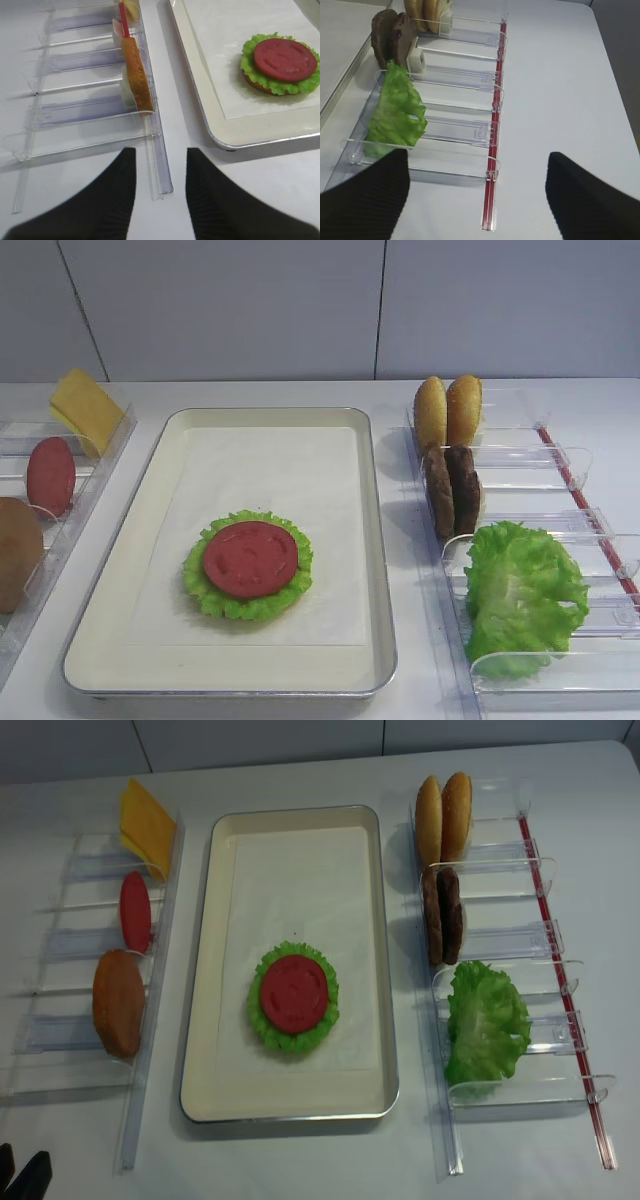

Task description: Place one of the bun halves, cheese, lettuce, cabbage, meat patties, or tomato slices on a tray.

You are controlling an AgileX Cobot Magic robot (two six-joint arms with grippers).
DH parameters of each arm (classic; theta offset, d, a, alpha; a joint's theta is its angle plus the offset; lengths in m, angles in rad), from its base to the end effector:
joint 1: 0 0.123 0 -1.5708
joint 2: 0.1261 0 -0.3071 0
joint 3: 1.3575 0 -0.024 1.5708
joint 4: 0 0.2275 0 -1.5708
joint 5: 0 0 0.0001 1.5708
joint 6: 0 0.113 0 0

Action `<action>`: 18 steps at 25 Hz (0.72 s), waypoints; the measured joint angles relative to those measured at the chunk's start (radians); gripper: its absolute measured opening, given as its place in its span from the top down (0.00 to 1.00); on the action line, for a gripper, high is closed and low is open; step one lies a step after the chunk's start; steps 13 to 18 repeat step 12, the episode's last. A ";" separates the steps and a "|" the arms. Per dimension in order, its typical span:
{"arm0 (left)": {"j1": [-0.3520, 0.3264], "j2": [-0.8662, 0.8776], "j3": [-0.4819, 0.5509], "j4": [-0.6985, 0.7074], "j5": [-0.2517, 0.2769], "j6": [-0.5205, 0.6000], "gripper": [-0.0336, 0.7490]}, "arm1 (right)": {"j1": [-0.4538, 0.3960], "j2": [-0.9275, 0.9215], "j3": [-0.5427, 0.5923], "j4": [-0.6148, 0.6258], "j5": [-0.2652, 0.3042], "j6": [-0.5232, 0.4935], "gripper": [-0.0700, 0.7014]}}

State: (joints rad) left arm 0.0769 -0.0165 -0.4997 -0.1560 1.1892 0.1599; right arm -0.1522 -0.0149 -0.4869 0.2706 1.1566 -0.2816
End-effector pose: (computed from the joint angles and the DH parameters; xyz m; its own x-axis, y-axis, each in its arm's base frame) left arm -0.0368 -0.0192 0.2439 -0.5404 0.0588 -0.8393 0.0993 0.9950 0.0058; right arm -0.0316 0.0328 0.2457 -0.5023 -0.0893 -0.8600 -0.1460 0.9891 -0.0174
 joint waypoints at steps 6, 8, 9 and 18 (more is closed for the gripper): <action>0.000 0.000 0.000 0.000 0.000 0.000 0.66 | 0.000 0.000 0.000 0.000 0.000 0.000 0.18; 0.000 0.000 0.000 0.000 0.000 0.000 0.66 | 0.000 0.000 0.000 0.000 0.000 0.000 0.18; 0.000 0.000 0.000 0.000 0.000 0.000 0.66 | 0.000 0.000 0.000 0.000 0.000 0.000 0.18; 0.000 0.000 0.000 0.000 0.000 0.000 0.66 | 0.000 0.000 0.000 0.000 0.000 0.000 0.18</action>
